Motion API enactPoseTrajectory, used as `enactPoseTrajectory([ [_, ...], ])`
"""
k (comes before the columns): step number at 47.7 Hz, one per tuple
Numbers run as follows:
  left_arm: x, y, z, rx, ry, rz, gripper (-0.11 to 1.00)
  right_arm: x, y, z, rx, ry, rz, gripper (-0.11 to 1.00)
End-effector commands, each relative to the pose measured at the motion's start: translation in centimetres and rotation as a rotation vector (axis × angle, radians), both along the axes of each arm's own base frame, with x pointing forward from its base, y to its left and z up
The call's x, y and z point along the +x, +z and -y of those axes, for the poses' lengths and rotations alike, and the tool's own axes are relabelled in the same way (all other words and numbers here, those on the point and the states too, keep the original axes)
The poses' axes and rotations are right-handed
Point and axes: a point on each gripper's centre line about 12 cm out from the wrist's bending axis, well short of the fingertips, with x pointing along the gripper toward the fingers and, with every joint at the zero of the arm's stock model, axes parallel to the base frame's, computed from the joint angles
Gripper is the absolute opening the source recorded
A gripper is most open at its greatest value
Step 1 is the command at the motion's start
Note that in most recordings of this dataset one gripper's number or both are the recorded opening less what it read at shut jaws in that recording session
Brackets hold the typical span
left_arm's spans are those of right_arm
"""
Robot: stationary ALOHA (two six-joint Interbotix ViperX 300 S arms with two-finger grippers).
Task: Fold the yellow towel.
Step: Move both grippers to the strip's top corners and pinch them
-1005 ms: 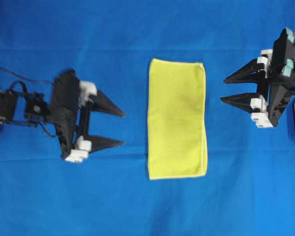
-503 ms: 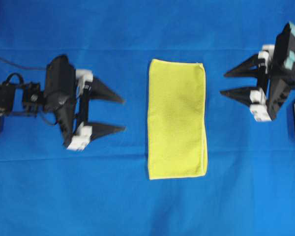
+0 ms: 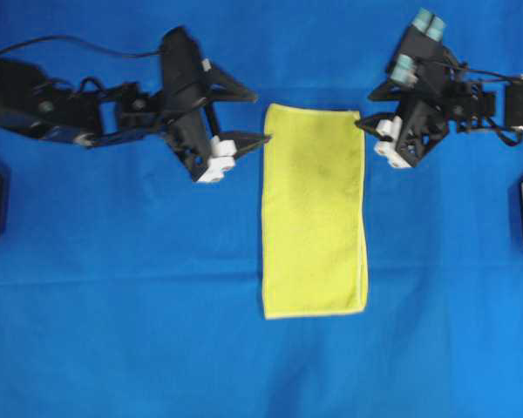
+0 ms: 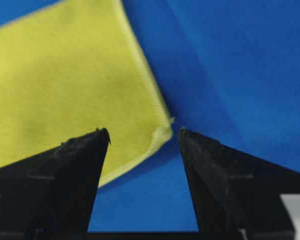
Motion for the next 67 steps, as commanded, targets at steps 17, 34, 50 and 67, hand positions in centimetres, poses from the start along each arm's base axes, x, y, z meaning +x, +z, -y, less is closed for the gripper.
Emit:
enactPoseTrajectory([
  [17,3.4,-5.8,-3.7,-0.023,0.064,-0.088,0.79,1.6,-5.0,2.5,0.07,-0.015,-0.044,0.61],
  [34,3.5,-8.5,-4.2,-0.041,0.065,-0.194,0.13,1.6,-5.5,2.3,0.074,-0.007,-0.057,0.25],
  [50,3.7,-6.8,-4.9,-0.016,0.068,-0.171,0.03,1.0,-4.9,2.5,0.062,-0.051,-0.111,0.04],
  [67,5.2,-4.5,-6.3,0.08,0.046,-0.161,0.03,-0.4,-2.8,4.1,0.018,-0.127,-0.131,0.04],
])
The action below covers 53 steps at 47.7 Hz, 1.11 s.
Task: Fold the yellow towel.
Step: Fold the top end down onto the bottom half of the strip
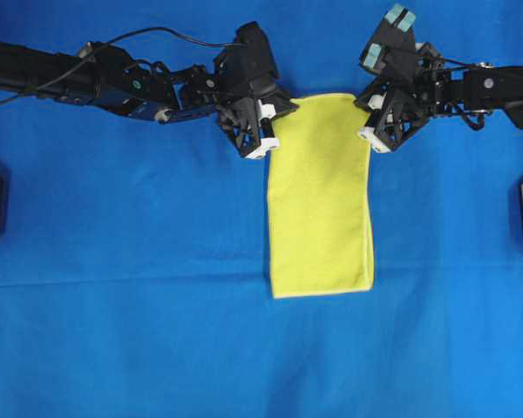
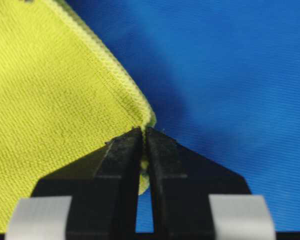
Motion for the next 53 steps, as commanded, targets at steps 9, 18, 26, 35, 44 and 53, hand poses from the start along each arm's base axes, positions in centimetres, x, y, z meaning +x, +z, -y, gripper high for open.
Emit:
enactPoseTrajectory([
  [9,0.2,2.4,-0.8,0.018,0.012,0.042,0.03,-0.2,1.2,0.7,-0.022,-0.02,0.026,0.04],
  [18,-0.1,4.3,0.5,0.019,-0.014,0.045,0.03,-0.2,2.9,-0.6,-0.031,-0.003,0.072,0.04],
  [26,-0.4,6.5,3.8,0.019,-0.081,0.049,0.03,-0.5,5.6,-3.6,-0.036,0.033,0.121,0.04],
  [35,-1.2,7.1,9.1,0.008,-0.195,0.034,0.03,-1.2,6.2,-7.8,0.02,0.078,0.113,0.04],
  [44,-1.7,6.2,15.0,-0.021,-0.314,0.008,0.03,-1.2,5.5,-12.1,0.09,0.127,0.074,0.04],
  [53,-1.9,4.5,19.8,-0.061,-0.406,-0.027,0.03,-1.4,4.4,-15.5,0.135,0.147,0.013,0.04],
])
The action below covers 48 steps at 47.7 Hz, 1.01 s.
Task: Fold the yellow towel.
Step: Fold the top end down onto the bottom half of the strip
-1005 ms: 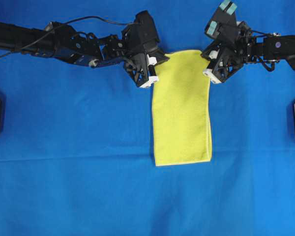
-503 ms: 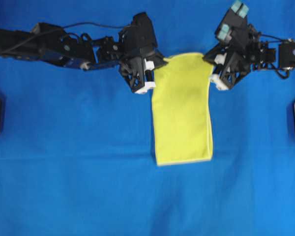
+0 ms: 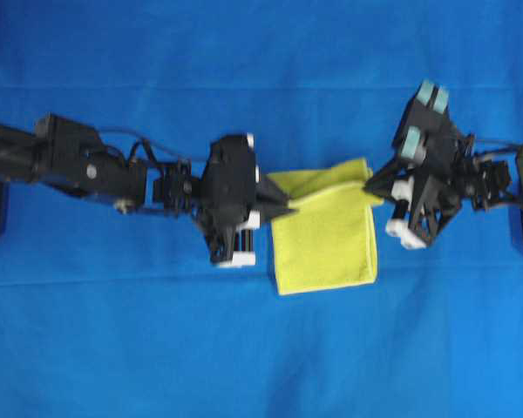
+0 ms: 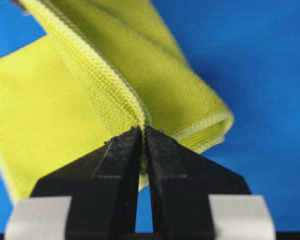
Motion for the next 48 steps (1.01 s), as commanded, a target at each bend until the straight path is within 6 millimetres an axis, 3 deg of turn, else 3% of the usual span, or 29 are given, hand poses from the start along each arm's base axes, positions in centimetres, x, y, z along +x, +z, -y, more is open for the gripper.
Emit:
enactPoseTrajectory([
  [1,-0.1,-0.3,2.8,-0.017,-0.053,-0.008,0.03,-0.5,-0.8,-1.0,0.002,0.0,-0.058,0.04],
  [8,0.4,-2.8,5.3,-0.039,-0.091,-0.042,0.03,-0.5,-2.0,-3.1,0.027,0.021,-0.098,0.04],
  [16,1.5,-3.9,7.4,-0.045,-0.126,-0.042,0.03,-0.3,-3.7,-4.3,0.048,0.023,-0.14,0.04],
  [41,1.6,-4.1,7.3,-0.043,-0.125,-0.046,0.04,1.1,-4.1,-5.3,0.101,0.067,-0.072,0.05],
  [45,1.6,-4.0,7.3,-0.043,-0.125,-0.043,0.17,1.3,-3.9,-5.4,0.102,0.07,-0.068,0.06],
  [48,1.6,-4.0,7.4,-0.043,-0.127,-0.041,0.31,1.5,-3.9,-5.8,0.101,0.08,-0.068,0.18],
])
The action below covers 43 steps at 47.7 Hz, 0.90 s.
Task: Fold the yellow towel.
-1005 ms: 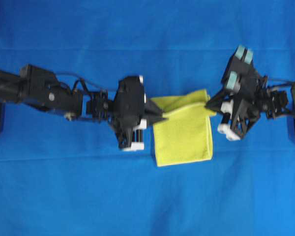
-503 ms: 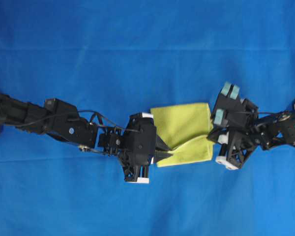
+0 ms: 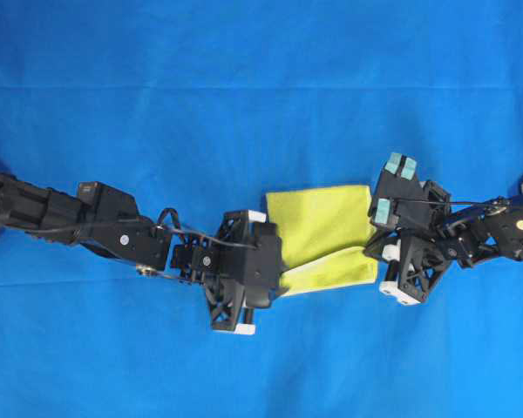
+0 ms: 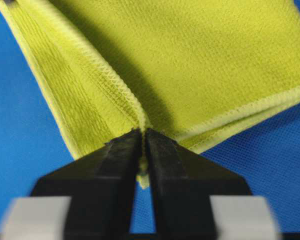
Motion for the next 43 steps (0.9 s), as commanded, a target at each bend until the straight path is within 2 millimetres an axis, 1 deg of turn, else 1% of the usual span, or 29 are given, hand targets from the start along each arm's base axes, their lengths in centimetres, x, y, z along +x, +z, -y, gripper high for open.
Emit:
enactPoseTrajectory([
  [1,0.3,1.2,0.6,-0.009,-0.012,0.034,0.35,0.7,0.6,-0.6,0.002,0.018,0.022,0.25],
  [5,0.3,1.2,0.7,-0.009,-0.013,0.033,0.47,0.9,0.9,-1.3,-0.007,0.041,0.022,0.49],
  [8,0.2,1.4,0.7,-0.008,-0.014,0.034,0.47,1.1,1.2,-1.6,-0.016,0.052,0.025,0.64],
  [9,0.3,1.6,0.6,-0.009,-0.012,0.039,0.47,1.2,1.4,-1.8,-0.017,0.056,0.029,0.65],
  [14,0.1,2.7,0.6,-0.004,-0.018,0.054,0.47,1.7,2.6,-2.3,-0.036,0.072,0.042,0.6],
  [18,-0.2,4.0,0.6,-0.004,-0.022,0.062,0.47,1.8,3.8,-2.6,-0.055,0.077,0.054,0.6],
  [27,-1.6,8.9,0.6,-0.004,-0.035,0.09,0.47,1.3,7.5,-2.5,-0.119,0.07,0.082,0.6],
  [28,-1.8,9.5,0.5,-0.004,-0.036,0.093,0.47,1.1,8.2,-2.4,-0.132,0.07,0.095,0.6],
  [33,-3.2,11.8,0.2,-0.008,-0.038,0.124,0.47,0.4,10.0,-1.6,-0.183,0.079,0.143,0.6],
  [35,-4.0,12.9,0.0,-0.009,-0.041,0.146,0.47,0.2,10.8,-1.2,-0.207,0.083,0.168,0.6],
  [38,-5.1,13.8,-0.4,-0.001,-0.044,0.169,0.47,-0.2,11.9,-0.8,-0.24,0.101,0.219,0.6],
  [43,-7.0,14.6,-1.1,0.021,-0.054,0.202,0.47,-1.2,13.7,0.1,-0.308,0.13,0.304,0.6],
])
